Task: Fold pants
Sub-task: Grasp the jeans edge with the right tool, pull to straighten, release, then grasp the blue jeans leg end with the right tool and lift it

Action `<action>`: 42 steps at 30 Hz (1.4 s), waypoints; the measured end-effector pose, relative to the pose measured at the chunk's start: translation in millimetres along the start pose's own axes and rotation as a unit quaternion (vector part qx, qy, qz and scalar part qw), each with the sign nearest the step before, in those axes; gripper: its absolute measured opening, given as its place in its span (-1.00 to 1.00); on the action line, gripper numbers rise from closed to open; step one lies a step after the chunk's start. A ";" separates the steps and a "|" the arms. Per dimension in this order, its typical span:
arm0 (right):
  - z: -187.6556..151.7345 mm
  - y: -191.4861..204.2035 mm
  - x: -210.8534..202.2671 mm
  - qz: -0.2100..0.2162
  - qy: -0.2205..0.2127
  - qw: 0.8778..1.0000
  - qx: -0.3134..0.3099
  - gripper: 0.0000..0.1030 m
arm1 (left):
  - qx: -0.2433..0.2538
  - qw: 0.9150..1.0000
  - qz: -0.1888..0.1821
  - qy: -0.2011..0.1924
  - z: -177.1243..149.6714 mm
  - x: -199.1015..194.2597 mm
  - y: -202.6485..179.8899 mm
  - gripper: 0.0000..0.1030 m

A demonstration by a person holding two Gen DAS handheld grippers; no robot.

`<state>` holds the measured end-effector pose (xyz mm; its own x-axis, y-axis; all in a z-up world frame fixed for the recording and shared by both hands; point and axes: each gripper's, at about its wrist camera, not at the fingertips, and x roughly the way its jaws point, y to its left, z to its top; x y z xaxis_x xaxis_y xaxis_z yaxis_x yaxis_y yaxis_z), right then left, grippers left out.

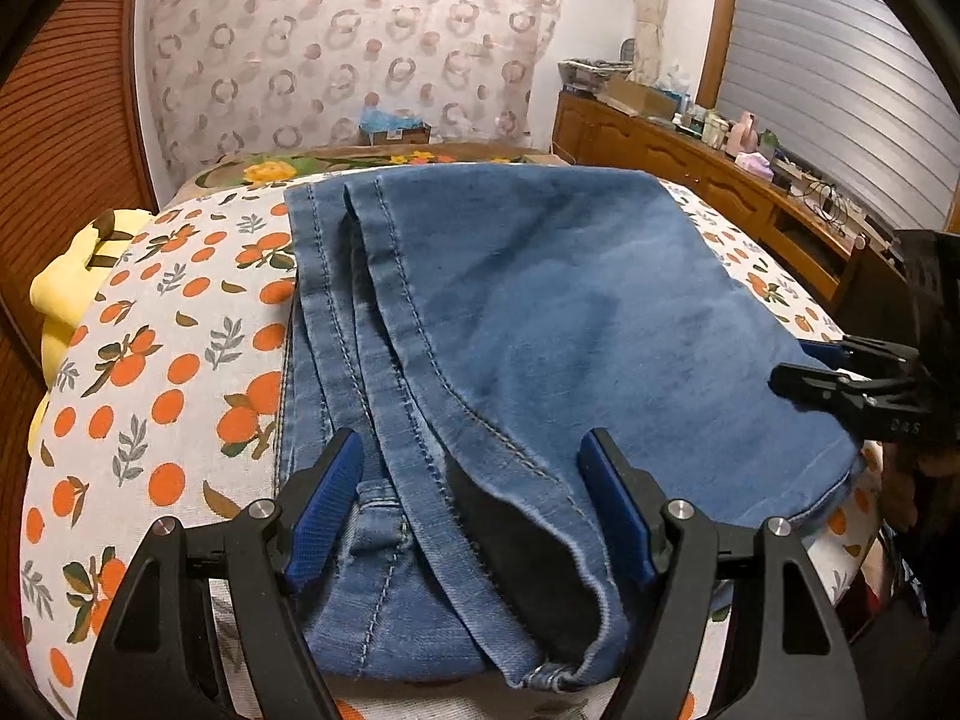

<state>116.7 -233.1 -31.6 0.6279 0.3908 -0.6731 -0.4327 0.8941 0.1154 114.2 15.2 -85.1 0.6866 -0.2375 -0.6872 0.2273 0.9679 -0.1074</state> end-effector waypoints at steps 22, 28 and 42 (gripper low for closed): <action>-5.8 4.7 -13.0 0.023 -0.017 0.999 0.015 -0.70 | 0.000 1.000 0.002 0.004 -4.3 -0.9 -1.1 0.47; 7.0 15.4 -40.2 0.041 -0.065 0.997 0.002 -0.74 | 0.003 1.000 0.009 0.004 -4.3 0.2 -3.4 0.47; 41.0 55.3 -45.6 0.064 -0.086 0.992 -0.060 -0.75 | -0.016 1.000 0.002 -0.008 -6.0 -5.6 1.5 0.47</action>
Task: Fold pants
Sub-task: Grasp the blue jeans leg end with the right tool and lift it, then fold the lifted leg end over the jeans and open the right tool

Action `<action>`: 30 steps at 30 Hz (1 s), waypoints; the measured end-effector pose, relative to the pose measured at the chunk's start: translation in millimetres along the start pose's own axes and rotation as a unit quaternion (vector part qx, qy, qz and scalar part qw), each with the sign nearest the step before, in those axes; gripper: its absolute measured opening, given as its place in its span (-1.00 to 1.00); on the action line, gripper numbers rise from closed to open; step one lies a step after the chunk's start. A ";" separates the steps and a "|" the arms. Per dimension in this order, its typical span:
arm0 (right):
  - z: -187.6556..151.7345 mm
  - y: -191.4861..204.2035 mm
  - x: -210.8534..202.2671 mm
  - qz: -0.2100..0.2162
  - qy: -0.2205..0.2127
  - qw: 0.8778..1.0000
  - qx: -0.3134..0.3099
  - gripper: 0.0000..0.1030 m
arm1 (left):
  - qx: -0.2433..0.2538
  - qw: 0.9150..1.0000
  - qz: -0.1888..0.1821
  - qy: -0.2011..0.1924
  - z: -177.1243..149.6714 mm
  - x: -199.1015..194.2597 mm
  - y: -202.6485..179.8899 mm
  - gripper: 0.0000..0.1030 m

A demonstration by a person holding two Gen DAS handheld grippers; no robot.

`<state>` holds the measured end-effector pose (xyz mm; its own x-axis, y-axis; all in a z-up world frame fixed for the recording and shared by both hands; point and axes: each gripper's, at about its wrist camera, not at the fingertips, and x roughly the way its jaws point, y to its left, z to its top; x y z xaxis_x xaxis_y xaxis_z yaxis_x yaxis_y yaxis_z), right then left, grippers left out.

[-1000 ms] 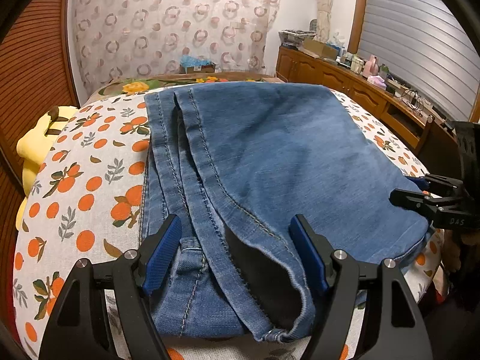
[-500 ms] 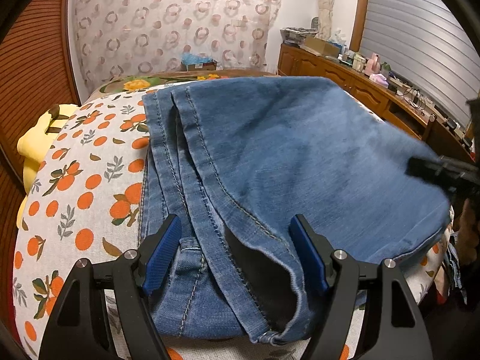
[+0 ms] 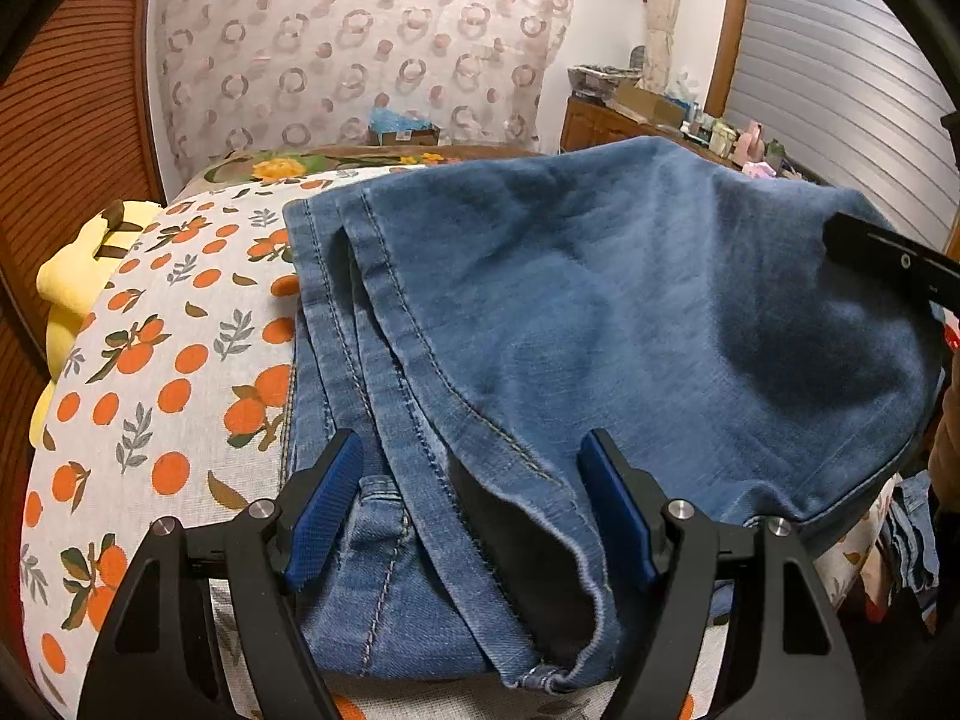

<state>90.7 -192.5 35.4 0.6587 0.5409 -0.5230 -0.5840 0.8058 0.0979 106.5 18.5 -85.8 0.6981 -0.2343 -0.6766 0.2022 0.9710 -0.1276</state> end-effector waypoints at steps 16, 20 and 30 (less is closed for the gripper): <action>27.6 56.0 59.9 0.088 -0.003 0.994 -0.072 -0.78 | -0.071 0.994 0.045 -0.070 0.7 -75.9 69.5 0.47; 27.0 61.7 76.6 0.112 0.012 0.990 -0.085 -0.78 | -0.086 0.992 0.057 -0.077 -1.0 -83.4 87.7 0.47; 17.2 71.0 103.4 0.164 0.061 0.980 -0.094 -0.86 | -0.091 0.990 0.068 -0.080 -1.3 -84.3 97.4 0.47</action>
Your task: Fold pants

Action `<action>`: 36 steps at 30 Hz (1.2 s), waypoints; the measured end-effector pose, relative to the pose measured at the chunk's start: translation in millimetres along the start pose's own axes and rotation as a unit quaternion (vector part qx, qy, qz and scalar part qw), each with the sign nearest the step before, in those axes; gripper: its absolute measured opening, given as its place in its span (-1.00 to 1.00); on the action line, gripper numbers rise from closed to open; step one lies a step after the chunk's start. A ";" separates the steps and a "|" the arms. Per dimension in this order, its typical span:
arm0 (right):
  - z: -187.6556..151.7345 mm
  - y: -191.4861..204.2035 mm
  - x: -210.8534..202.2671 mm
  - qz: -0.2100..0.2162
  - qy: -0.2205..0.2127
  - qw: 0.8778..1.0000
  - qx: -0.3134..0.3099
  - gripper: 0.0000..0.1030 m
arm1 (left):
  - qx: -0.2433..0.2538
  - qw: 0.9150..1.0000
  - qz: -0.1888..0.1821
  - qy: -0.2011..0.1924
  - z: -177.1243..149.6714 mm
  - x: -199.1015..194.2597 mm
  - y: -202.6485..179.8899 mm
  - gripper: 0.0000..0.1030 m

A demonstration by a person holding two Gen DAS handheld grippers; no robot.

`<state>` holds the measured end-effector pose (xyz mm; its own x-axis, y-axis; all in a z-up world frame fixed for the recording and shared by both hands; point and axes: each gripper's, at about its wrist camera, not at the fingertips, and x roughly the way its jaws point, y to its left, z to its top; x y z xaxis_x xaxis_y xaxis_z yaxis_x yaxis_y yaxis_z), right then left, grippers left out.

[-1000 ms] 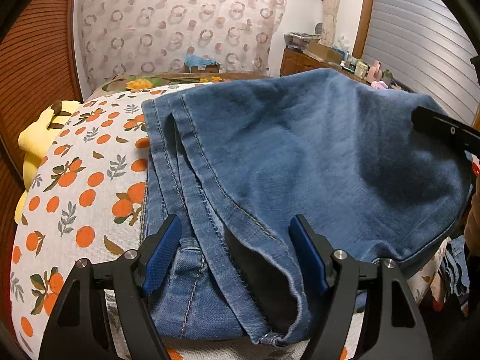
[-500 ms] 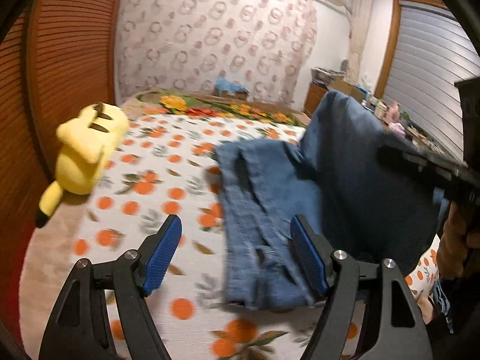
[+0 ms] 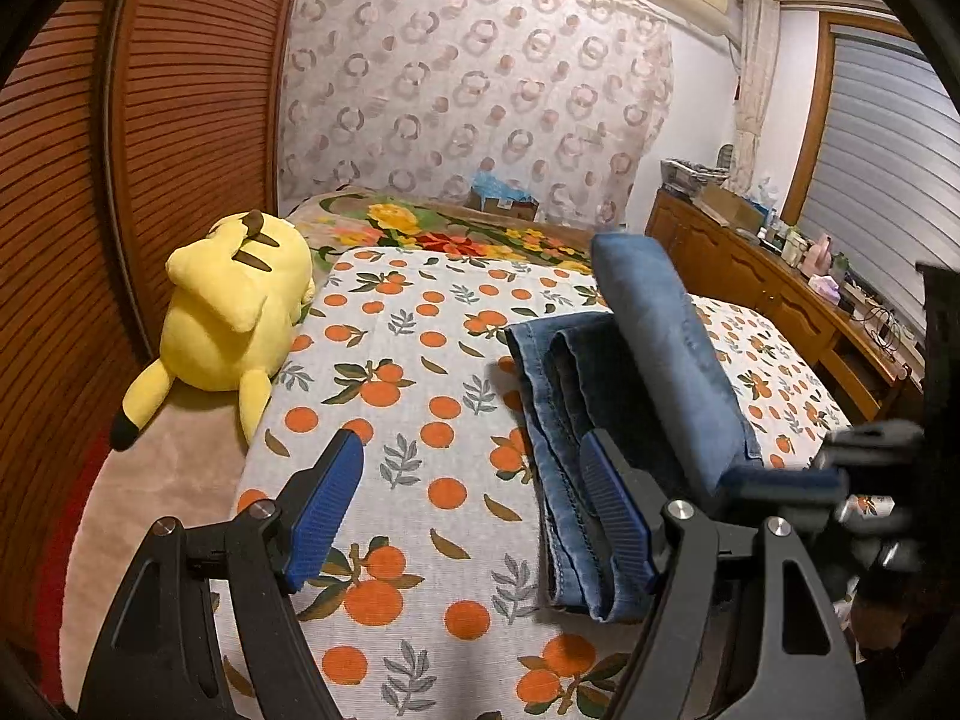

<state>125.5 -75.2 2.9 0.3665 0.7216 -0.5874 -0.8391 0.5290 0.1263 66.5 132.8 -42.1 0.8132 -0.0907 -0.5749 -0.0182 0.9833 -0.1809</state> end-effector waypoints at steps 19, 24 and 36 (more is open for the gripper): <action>13.2 -25.1 -67.9 -0.084 -0.049 0.995 0.019 -0.33 | 0.018 0.999 -0.028 0.001 4.9 -4.1 -31.8 0.47; 10.5 -34.8 -66.3 -0.125 -0.043 0.991 0.027 -0.20 | 0.026 0.998 -0.052 0.009 2.8 -1.6 -48.8 0.47; 17.7 -42.3 -48.6 -0.148 -0.018 0.988 0.040 0.05 | 0.051 0.996 -0.055 0.047 -16.7 12.6 -69.6 0.47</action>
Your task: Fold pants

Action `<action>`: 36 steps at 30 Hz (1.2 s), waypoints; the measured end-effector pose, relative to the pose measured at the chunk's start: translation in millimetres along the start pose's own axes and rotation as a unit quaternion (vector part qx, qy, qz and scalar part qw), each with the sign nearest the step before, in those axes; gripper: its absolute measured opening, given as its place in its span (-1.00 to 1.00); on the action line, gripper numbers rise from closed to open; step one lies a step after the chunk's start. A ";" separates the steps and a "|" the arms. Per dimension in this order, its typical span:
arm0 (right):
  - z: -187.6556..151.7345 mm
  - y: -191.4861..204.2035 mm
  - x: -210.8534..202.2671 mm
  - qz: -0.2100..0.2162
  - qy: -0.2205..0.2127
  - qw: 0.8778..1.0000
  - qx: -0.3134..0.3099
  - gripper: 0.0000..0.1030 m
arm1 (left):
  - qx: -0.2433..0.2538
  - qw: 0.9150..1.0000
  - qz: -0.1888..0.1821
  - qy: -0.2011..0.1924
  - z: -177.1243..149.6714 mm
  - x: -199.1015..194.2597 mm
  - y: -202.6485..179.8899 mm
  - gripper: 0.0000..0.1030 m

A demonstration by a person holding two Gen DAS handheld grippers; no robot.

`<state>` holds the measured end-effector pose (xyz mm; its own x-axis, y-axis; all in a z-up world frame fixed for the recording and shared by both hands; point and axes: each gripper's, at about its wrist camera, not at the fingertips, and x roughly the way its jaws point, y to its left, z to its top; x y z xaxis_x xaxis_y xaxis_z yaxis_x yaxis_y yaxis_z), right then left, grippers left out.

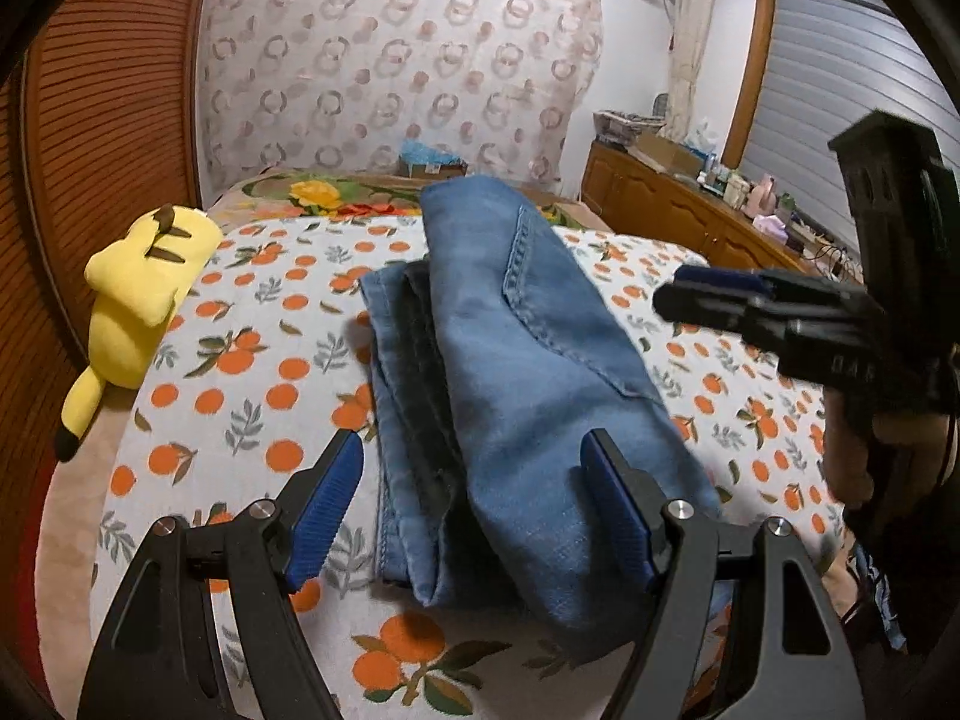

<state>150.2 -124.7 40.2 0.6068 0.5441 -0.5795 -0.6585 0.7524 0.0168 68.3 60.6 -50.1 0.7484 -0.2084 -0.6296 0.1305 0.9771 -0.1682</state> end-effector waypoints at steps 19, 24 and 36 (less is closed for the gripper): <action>18.0 -37.5 74.4 -0.007 0.038 0.999 0.012 0.30 | -0.001 0.999 0.023 0.032 -24.5 20.3 17.9 0.47; 22.2 -50.0 102.2 0.017 0.057 0.997 0.039 0.41 | -0.002 0.999 0.021 0.035 -25.0 22.7 20.2 0.47; 23.1 -65.3 135.4 0.056 0.089 0.993 0.055 0.44 | -0.036 0.998 -0.015 0.045 -20.9 24.5 31.0 0.41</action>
<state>285.7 -91.6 -20.5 0.4370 0.5600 -0.7039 -0.6591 0.7319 0.1731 77.1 84.9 -86.6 0.6835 -0.2439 -0.6880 0.1032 0.9654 -0.2396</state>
